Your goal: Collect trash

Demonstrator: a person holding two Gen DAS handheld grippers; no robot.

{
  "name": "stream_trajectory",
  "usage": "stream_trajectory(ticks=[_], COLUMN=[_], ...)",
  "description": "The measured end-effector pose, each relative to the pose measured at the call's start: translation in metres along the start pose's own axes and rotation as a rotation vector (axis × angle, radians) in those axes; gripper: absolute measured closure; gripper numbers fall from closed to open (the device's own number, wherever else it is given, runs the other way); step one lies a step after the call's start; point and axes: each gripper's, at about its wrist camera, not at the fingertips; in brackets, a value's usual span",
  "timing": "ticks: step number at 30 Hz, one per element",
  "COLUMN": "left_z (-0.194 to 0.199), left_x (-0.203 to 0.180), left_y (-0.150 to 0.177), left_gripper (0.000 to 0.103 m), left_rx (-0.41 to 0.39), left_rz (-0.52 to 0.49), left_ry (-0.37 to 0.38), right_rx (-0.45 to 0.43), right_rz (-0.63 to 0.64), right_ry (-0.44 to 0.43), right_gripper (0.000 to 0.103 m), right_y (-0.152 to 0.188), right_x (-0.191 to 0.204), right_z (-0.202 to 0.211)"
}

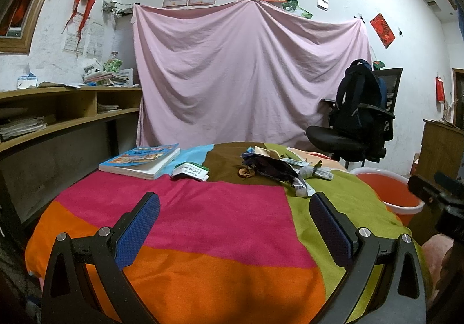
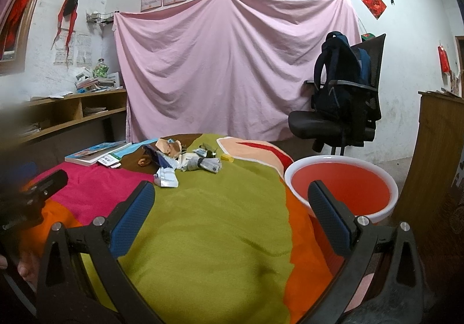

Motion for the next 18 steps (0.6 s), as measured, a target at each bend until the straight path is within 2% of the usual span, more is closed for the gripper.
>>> stream_trajectory(ticks=[5, 8, 18], left_z=[-0.004, -0.001, -0.029], left_x=[0.013, 0.018, 0.043], left_y=[-0.014, -0.026, -0.073], left_gripper=[0.002, 0.002, 0.002], left_rx=[-0.009, -0.052, -0.16], left_rz=[0.04, 0.053, -0.01], left_ry=[-0.017, -0.052, -0.12], right_rx=[-0.022, -0.042, -0.156], right_rz=[-0.005, 0.007, 0.039], right_ry=[-0.025, -0.042, -0.129], right_gripper=[0.0, 0.0, 0.0], right_y=[-0.016, -0.026, -0.071], right_x=[-0.002, -0.003, 0.02], right_z=[-0.005, -0.011, -0.045])
Point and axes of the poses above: each gripper's, at about its wrist camera, not at the fingertips, and z roughly against the way its jaws point, x to its left, y to its underside, and after that the axes turned 10 degrees about y, right-handed
